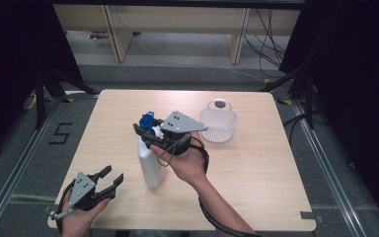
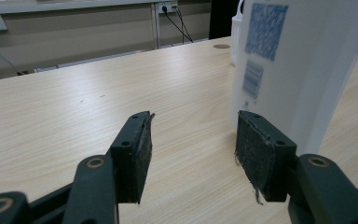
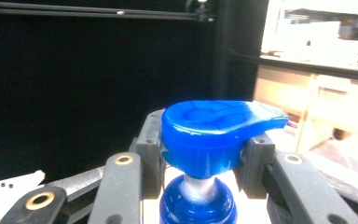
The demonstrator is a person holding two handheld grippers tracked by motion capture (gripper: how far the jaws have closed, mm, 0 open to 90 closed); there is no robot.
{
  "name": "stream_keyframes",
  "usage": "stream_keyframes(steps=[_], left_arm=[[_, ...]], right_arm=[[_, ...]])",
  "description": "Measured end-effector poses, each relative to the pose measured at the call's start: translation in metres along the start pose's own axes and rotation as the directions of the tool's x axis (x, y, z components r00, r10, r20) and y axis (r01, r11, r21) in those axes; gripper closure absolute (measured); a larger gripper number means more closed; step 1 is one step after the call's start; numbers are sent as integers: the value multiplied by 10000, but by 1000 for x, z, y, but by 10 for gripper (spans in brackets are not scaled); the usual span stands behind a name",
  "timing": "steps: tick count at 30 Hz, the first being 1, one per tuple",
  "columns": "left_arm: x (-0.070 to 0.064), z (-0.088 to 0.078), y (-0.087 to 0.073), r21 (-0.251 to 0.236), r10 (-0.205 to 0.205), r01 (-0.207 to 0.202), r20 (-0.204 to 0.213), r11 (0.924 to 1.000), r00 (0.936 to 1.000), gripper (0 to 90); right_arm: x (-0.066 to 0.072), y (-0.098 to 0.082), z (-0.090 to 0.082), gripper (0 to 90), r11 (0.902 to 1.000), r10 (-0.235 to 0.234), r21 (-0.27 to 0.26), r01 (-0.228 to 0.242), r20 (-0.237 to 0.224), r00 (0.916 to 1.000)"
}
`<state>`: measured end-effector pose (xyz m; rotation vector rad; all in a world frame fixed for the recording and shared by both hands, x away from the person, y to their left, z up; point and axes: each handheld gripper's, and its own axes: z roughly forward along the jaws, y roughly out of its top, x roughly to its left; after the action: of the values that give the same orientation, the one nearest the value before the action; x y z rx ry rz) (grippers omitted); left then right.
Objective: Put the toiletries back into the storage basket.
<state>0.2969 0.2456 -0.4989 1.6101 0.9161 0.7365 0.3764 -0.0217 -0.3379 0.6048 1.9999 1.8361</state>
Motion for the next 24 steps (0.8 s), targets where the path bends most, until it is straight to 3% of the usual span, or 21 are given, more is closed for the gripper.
stream_keyframes(steps=[4, 5, 6, 9, 10, 13, 14, 18, 19, 20, 22, 23, 24], left_arm=[[-1, 1, 0, 64, 26, -26, 39, 10000, 10000, 455], [-1, 2, -1, 59, 34, -34, 75, 10000, 10000, 456], [-1, 2, -1, 121, 26, -27, 40, 9999, 10000, 456], [-2, 3, -1, 151, 58, -59, 87, 9999, 9999, 456], [-2, 5, -1, 69, 103, -104, 209, 9999, 9997, 456], [-2, 7, 0, 166, 145, -149, 229, 9998, 9996, 456], [-2, 7, 0, 166, 145, -149, 229, 9998, 9996, 456], [-3, 14, 1, -15, 193, -193, 451, 9998, 9988, 457], [-3, 14, 1, -15, 193, -193, 451, 9998, 9988, 457], [-4, 15, 2, 146, 230, -237, 461, 9996, 9987, 458], [-4, 17, 2, 111, 195, -200, 498, 9997, 9986, 458], [-4, 17, 2, 111, 195, -200, 498, 9997, 9986, 459], [-4, 18, 2, 111, 225, -231, 554, 9997, 9982, 459]], right_arm=[[-10, 4, -15, 605, 9997, -127, -213, 143, 734, 9972], [-11, 5, -22, 605, 9999, 72, -146, -57, 1030, 9947], [-14, 7, -25, 604, 9997, -92, -228, 121, 1217, 9925], [-18, 11, -35, 604, 9998, 102, -212, -70, 1542, 9880], [-23, 14, -44, 605, 9994, 92, -351, -24, 1948, 9808], [-30, 20, -57, 605, 9988, 60, -488, 66, 2543, 9671], [-30, 20, -57, 605, 9988, 60, -488, 66, 2543, 9671], [-43, 27, -75, 604, 9975, -141, -589, 379, 3620, 9321], [-43, 27, -75, 604, 9975, -141, -589, 379, 3620, 9321], [-47, 28, -81, 604, 9971, -29, -688, 332, 4006, 9162], [-51, 29, -87, 604, 9969, 101, -747, 247, 4322, 9017], [-51, 29, -87, 604, 9969, 101, -747, 247, 4322, 9017], [-53, 30, -90, 604, 9971, 93, -714, 258, 4523, 8918]])
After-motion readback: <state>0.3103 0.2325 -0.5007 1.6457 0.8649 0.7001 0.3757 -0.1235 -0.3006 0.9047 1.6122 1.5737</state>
